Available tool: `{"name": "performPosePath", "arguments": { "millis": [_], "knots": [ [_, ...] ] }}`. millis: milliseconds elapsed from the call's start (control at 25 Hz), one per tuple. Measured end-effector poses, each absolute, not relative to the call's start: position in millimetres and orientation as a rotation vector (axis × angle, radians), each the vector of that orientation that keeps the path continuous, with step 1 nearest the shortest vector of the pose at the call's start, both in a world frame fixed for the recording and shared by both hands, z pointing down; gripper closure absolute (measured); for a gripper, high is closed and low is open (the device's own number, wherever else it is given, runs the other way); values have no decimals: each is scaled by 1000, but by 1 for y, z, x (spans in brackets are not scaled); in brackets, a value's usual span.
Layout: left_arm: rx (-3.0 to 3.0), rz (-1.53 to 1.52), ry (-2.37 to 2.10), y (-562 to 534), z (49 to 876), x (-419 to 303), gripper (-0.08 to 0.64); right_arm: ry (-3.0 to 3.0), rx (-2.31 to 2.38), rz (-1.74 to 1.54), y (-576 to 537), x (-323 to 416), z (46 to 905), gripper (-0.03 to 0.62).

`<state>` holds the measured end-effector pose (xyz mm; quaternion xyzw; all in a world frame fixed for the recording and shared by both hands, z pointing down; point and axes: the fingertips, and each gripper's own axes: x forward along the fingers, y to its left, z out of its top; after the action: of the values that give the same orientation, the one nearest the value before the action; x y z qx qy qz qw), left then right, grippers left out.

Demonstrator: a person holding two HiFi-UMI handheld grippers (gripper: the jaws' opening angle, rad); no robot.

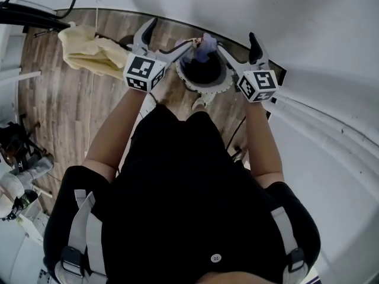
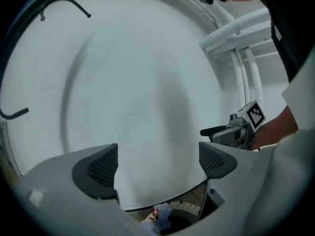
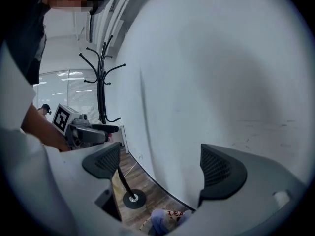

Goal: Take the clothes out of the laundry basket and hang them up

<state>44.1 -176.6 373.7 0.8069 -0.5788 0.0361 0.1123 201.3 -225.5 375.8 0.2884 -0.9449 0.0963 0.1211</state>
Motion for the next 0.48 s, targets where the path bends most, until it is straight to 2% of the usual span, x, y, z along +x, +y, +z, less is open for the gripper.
{"name": "performPosePath", "arguments": {
  "millis": [240,480],
  "knots": [
    [2170,99,-1814,-231,437,67,44,-2750,590,324,-290,204,443,98],
    [2059,240,-1811,-255,516,85,44,-2679,395,316,-315,201,521,115]
  ]
}}
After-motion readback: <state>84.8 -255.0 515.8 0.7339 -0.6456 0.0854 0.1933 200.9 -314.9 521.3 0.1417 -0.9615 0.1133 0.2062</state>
